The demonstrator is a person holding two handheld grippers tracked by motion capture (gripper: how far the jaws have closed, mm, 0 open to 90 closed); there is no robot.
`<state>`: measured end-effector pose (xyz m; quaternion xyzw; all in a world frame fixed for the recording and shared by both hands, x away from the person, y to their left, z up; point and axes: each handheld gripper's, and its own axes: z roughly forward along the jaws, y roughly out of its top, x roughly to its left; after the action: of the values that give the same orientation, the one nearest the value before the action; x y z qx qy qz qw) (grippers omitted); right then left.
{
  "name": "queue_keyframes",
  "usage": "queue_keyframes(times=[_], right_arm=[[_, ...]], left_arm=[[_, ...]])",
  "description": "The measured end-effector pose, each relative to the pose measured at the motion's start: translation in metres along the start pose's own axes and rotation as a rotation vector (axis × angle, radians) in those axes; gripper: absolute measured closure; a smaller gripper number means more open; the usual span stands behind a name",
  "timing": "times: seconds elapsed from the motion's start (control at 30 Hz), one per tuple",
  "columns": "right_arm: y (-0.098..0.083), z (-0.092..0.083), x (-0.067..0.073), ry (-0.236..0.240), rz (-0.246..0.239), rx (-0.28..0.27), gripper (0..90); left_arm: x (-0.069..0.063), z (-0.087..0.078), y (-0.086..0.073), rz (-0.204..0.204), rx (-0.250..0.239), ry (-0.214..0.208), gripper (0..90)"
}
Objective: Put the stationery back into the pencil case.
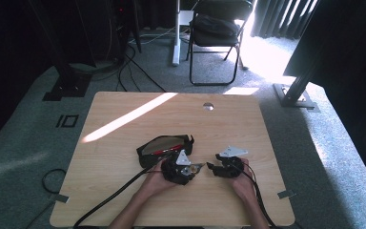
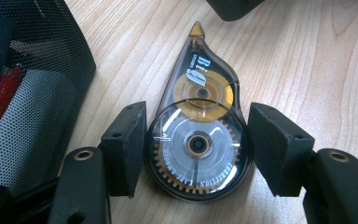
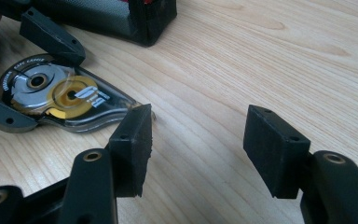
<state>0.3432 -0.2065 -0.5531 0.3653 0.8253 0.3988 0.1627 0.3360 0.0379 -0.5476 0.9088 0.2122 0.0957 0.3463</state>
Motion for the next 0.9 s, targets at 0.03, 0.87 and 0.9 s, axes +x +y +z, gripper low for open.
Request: queue_keyframes(times=[0.03,0.87,0.9], right_arm=[[0.000,0.000,0.000,0.000,0.000,0.000,41.8],[-0.007,-0.006,-0.016,-0.046,0.044,0.001,41.7],[-0.007,-0.006,-0.016,-0.046,0.044,0.001,41.7]], left_arm=[[0.000,0.000,0.000,0.002,-0.001,-0.002,39.6],[-0.004,-0.005,-0.001,0.044,0.019,-0.013,41.8],[-0.004,-0.006,-0.001,0.041,0.015,-0.018,41.8]])
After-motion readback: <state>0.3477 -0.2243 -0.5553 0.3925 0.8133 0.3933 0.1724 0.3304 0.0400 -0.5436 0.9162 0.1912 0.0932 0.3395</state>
